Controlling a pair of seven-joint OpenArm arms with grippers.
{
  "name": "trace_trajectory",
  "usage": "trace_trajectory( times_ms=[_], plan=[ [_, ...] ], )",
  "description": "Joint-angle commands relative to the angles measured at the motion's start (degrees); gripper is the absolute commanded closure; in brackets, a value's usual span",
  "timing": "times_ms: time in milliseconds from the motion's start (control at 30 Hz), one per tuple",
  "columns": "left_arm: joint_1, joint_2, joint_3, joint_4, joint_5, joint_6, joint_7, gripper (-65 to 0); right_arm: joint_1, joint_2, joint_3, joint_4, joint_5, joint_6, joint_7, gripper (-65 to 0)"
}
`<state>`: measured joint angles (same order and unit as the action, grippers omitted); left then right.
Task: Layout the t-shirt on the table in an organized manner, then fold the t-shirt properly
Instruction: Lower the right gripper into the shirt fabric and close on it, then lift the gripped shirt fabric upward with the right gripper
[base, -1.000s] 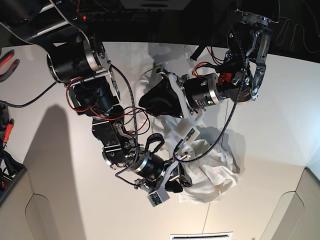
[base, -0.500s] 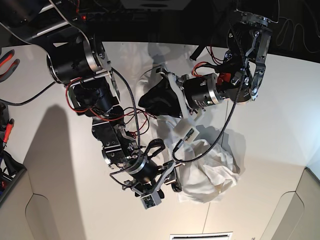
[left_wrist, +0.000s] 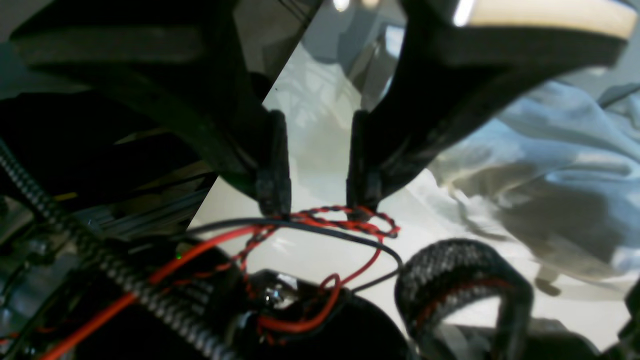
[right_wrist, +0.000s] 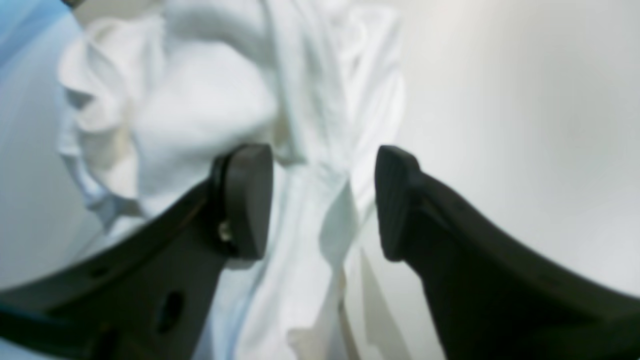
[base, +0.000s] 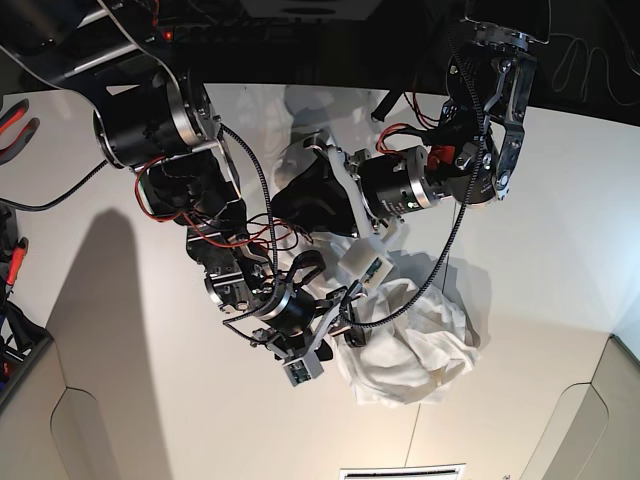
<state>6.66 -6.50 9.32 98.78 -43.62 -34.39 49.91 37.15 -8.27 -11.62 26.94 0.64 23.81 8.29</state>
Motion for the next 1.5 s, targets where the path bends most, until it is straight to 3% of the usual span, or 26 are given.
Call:
trace_trajectory(
  times_ms=[0,167,367,433,533,633,733,767,967,1200,1467],
  plan=[
    [-0.7,0.2,0.0,1.2,-1.5,-1.0,-1.2,-22.8,2.2,-0.4,-0.3,0.8,1.3,0.5,1.6,-32.8],
    [-0.7,0.2,0.0,1.2,-1.5,-1.0,-1.2,-22.8,2.3,-0.4,-3.0,0.8,2.4,0.5,1.6,-31.6],
    [-0.7,0.2,0.0,1.2,-1.5,-1.0,-1.2,-22.8,1.5,-0.4,-7.0,0.8,2.4,0.5,1.6,-20.7],
    [-0.7,0.2,0.0,1.2,-1.5,-1.0,-1.2,-22.8,1.1,-0.4,-7.4,0.8,2.4,0.5,1.6,-14.5],
    [-0.7,0.2,0.0,1.2,-1.5,-1.0,-1.2,-22.8,0.9,-0.4,-7.4,0.8,2.4,0.6,1.6,0.0],
    [-0.7,0.2,0.0,1.2,-1.3,-1.0,-1.2,-22.8,0.9,-0.4,-7.4,0.9,2.4,2.3,1.6,0.0],
    [-0.8,0.1,0.0,1.2,-1.3,-1.0,-1.2,-22.8,0.7,-0.4,-7.5,1.3,3.8,11.2,1.6,0.0],
    [-0.8,0.2,0.0,1.2,-1.3,-1.0,-1.2,-22.8,0.3,-0.4,-7.6,1.6,5.3,11.6,1.6,0.0],
    [-0.7,0.1,0.0,1.2,-1.3,-1.0,-0.3,-22.8,-5.7,-0.4,-7.6,5.6,7.5,11.1,0.0,0.0],
    [-0.6,0.1,0.0,1.2,-1.4,-1.0,-0.2,-22.8,-16.1,-0.3,-7.5,16.0,12.9,10.5,-5.4,0.0],
    [0.3,-0.1,-0.1,1.6,-1.4,-1.0,-0.1,-22.8,-17.7,-0.4,-6.7,21.9,13.4,10.3,-9.3,0.0]
  ],
)
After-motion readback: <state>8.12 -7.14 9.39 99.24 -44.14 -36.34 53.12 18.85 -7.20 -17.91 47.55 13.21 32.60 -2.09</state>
